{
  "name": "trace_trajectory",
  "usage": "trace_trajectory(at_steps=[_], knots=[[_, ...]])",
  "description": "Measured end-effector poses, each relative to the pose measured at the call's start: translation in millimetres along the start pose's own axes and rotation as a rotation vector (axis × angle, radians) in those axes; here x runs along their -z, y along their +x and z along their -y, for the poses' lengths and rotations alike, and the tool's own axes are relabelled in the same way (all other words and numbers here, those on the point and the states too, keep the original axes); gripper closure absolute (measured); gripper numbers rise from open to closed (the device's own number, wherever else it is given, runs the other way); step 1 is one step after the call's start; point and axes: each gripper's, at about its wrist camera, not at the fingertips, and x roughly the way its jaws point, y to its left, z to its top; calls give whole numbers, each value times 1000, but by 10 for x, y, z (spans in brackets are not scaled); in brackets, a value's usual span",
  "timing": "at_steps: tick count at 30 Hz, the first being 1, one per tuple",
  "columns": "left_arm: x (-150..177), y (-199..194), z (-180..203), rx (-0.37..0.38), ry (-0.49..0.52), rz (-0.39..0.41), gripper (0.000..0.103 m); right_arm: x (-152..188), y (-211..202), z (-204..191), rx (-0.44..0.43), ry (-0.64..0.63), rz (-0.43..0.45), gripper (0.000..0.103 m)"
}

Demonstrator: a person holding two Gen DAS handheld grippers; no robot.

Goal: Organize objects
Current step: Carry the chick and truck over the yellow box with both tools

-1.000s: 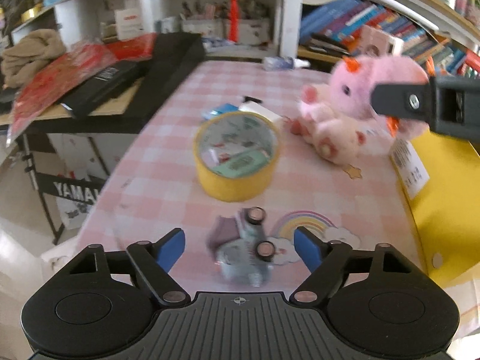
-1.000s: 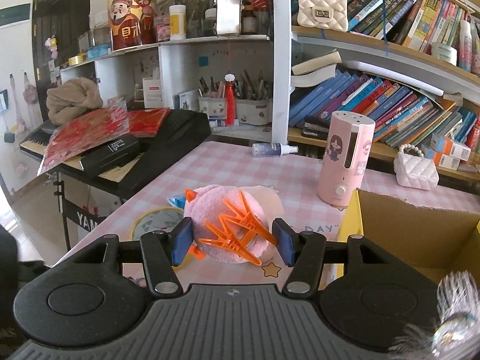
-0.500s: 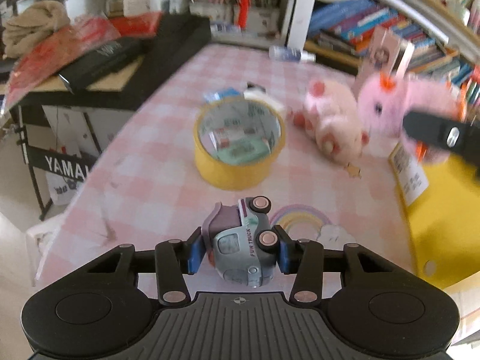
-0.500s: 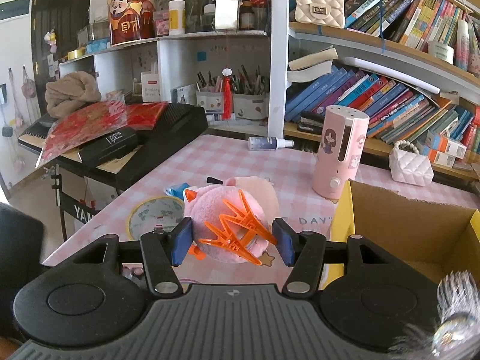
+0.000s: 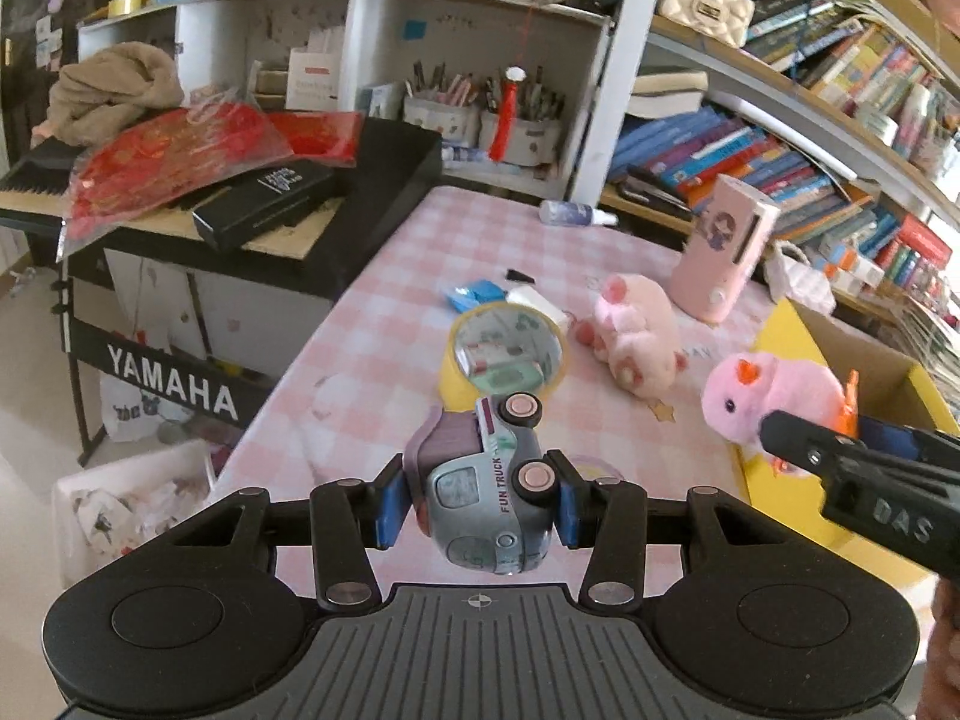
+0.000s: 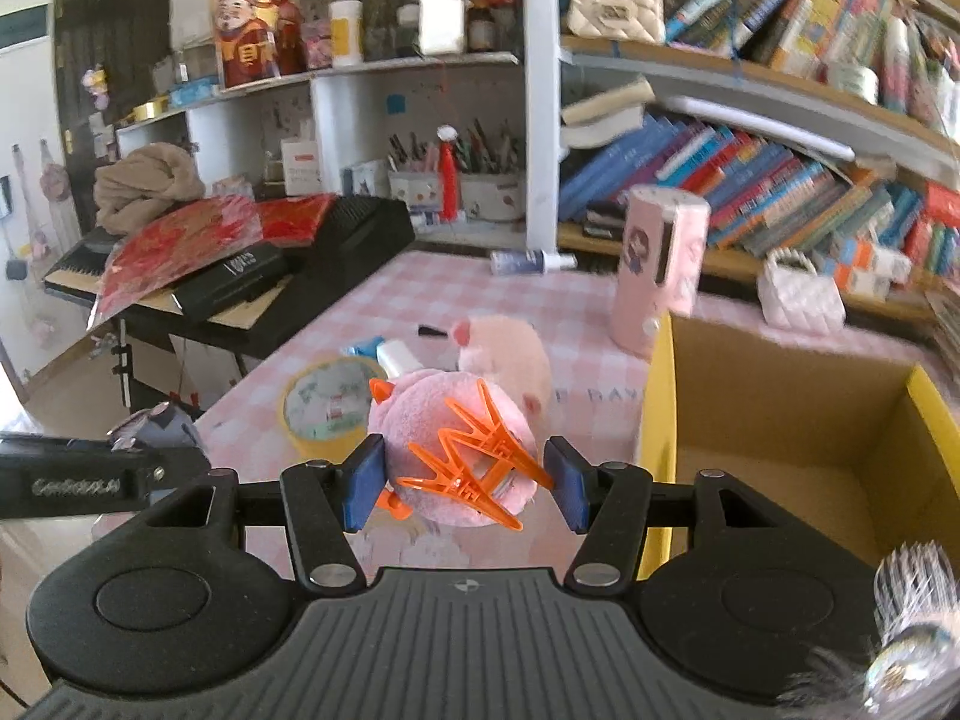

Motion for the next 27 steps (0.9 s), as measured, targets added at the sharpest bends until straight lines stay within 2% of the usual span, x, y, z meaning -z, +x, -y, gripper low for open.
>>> trace_trajectory(at_steps=[14,27], knots=[[496,-539,-91,76,50,-16,58,441,-602,-325,44,28,-29,48],[934,-938,-89,135,137,-58,58,990,-1197,-521,103,124,-74,48]])
